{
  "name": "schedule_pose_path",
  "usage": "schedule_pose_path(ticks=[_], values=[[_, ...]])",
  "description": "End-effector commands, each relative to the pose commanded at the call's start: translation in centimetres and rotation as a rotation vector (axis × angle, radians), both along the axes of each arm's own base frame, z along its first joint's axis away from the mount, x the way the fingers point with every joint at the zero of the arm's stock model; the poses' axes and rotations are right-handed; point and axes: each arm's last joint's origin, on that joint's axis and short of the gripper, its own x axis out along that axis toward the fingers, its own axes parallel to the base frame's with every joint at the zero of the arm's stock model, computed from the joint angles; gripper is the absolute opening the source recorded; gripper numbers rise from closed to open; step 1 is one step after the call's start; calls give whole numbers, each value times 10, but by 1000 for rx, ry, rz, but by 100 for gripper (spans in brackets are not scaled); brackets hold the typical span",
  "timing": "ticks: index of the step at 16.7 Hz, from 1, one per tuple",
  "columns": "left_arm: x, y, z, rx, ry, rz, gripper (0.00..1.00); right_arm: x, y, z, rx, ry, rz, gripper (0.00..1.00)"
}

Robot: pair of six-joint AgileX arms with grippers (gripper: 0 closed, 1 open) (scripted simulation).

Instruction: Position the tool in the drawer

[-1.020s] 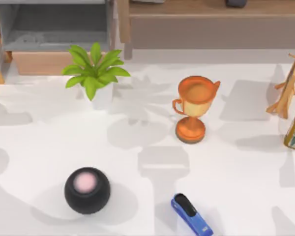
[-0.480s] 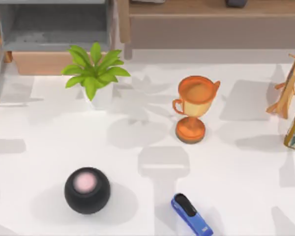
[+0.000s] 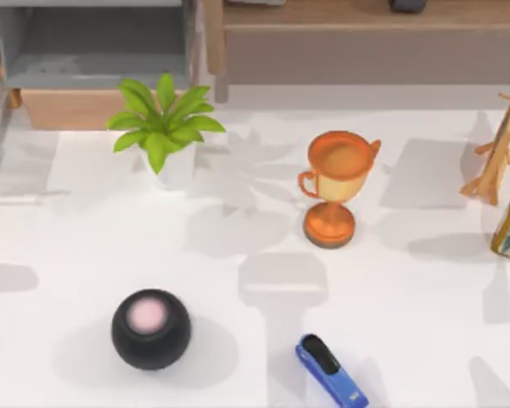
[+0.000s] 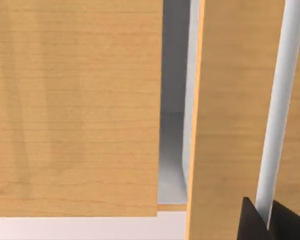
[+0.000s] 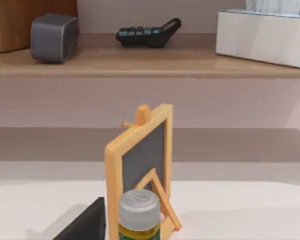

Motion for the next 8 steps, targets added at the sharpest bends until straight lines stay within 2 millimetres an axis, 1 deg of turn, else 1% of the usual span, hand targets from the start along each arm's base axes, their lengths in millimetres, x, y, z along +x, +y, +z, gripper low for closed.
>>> schedule_pose_path(ticks=[2,4,8], values=[[-20,-1,0,-1,1,1,0,0,0,0,0,0,0,100],[-32,-1,1,2,-3,2,0,0,0,0,0,0,0,100],[-33,-1,1,3,-3,2,0,0,0,0,0,0,0,100]])
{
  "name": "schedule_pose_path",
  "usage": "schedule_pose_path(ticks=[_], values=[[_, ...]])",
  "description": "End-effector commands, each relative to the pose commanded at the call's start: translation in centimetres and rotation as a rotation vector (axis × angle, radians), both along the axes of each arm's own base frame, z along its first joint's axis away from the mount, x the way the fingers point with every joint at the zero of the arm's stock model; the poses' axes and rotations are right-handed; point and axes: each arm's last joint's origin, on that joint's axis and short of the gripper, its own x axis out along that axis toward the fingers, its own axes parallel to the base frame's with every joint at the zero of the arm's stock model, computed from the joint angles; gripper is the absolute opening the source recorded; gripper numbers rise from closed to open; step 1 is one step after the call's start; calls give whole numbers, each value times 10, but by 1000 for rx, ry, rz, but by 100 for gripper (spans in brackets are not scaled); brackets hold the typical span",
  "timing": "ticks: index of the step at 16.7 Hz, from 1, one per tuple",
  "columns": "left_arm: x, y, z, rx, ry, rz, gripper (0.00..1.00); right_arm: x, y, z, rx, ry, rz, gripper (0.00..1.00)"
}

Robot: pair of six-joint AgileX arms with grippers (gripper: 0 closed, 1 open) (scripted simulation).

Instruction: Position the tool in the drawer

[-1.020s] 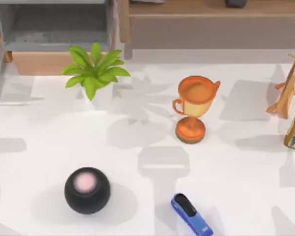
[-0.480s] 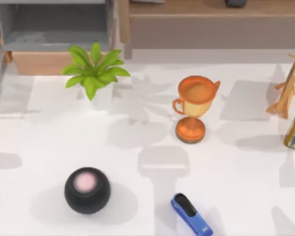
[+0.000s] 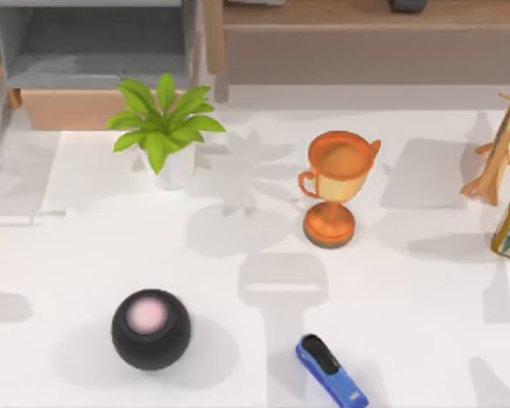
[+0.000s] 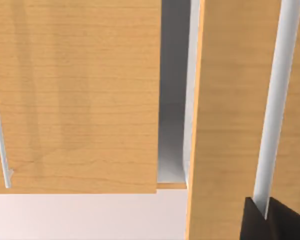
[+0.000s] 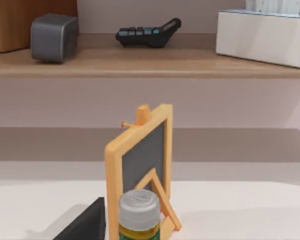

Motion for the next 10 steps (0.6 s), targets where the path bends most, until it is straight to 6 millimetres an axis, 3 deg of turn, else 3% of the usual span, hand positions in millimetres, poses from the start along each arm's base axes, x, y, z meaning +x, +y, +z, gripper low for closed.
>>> schedule_pose_path(ticks=[10], values=[[0,0,0,0,0,0,75,0,0,0,0,0,0,100]])
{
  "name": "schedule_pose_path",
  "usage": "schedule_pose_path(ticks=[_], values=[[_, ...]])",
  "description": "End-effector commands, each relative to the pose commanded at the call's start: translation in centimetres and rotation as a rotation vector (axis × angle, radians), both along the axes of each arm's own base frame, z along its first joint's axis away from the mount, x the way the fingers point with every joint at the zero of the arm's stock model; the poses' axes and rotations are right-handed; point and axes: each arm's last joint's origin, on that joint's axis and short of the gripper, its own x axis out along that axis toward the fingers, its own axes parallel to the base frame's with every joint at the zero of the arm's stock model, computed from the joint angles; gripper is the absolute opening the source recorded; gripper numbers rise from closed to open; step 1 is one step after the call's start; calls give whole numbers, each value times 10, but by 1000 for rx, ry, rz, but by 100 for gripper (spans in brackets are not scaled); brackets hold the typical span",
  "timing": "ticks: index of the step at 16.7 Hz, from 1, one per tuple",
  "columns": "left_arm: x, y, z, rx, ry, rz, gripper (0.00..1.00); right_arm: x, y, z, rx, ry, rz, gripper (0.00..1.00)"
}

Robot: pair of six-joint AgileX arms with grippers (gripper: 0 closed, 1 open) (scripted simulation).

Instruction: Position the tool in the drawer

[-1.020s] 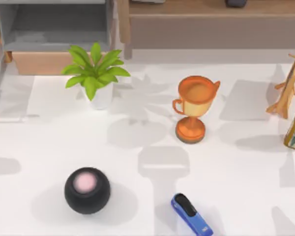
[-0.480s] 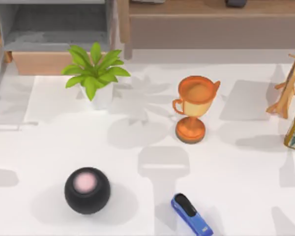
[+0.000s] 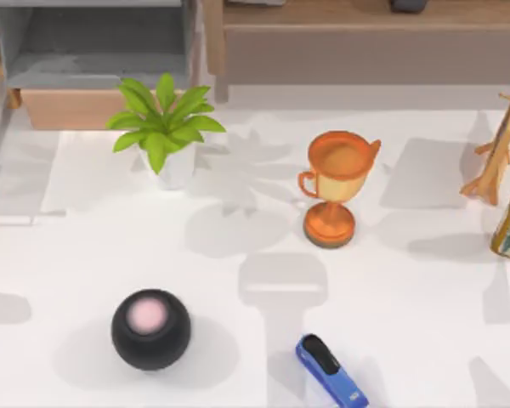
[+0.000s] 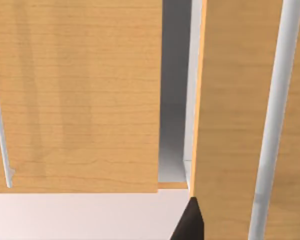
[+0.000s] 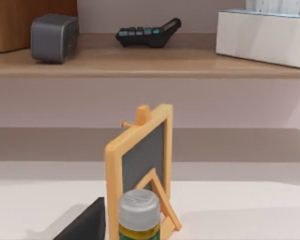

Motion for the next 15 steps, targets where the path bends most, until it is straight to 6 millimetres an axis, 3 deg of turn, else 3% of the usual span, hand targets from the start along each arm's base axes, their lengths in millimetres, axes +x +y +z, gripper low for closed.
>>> schedule_pose_path(ticks=[3,4,12,15], values=[[0,0,0,0,0,0,98,0,0,0,0,0,0,100],[0,0,0,0,0,0,100,0,0,0,0,0,0,100],[0,0,0,1,-1,-1,100,0,0,0,0,0,0,100],[-9,0,0,2,-2,0,100,0,0,0,0,0,0,100]])
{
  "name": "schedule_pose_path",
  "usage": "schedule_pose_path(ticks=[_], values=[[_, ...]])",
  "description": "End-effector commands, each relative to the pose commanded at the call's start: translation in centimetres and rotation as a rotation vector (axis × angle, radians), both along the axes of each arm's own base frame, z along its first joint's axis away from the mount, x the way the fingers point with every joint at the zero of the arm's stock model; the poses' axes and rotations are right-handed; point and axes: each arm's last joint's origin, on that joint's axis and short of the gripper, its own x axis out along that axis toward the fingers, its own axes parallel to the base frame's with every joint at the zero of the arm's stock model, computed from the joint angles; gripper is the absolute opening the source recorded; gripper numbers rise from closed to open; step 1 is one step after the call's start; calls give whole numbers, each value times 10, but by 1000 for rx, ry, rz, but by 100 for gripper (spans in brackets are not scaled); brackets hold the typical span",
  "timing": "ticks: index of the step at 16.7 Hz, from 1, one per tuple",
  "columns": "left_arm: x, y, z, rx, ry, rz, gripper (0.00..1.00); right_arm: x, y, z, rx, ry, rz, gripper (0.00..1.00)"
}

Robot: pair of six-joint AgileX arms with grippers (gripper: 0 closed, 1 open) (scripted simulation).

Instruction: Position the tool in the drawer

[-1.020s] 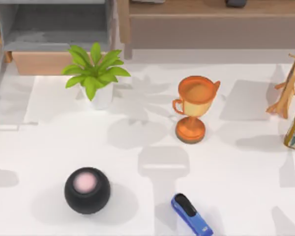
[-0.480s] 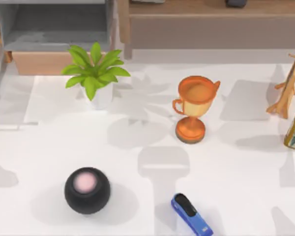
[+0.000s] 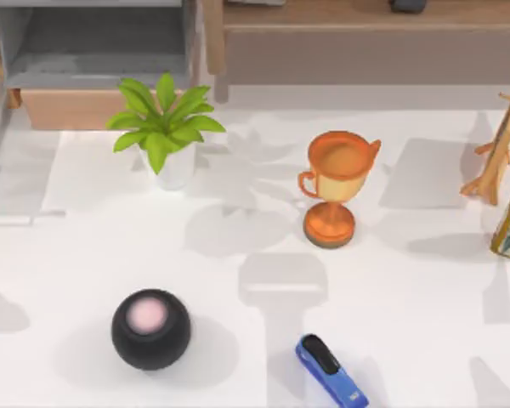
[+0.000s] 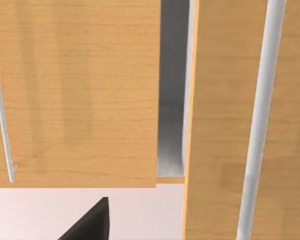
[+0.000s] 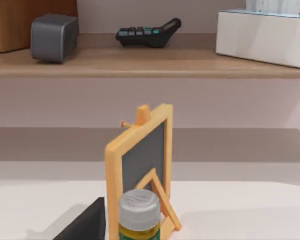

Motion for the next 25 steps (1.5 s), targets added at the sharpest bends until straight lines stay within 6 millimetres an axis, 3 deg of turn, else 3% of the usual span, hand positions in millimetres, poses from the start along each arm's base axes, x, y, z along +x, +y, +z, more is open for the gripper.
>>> schedule_pose_path(ticks=[3,9,13,17,21,25], values=[[-11,0,0,-1,1,-1,100,0,0,0,0,0,0,100],[-10,4,5,-7,-13,19,100,0,0,0,0,0,0,100],[-6,25,42,-86,-98,117,100,0,0,0,0,0,0,100],[19,30,86,-339,-159,143,100,0,0,0,0,0,0,100],[69,0,123,-768,-106,80,100,0,0,0,0,0,0,100],[125,-75,150,-1279,109,28,100,0,0,0,0,0,0,100]])
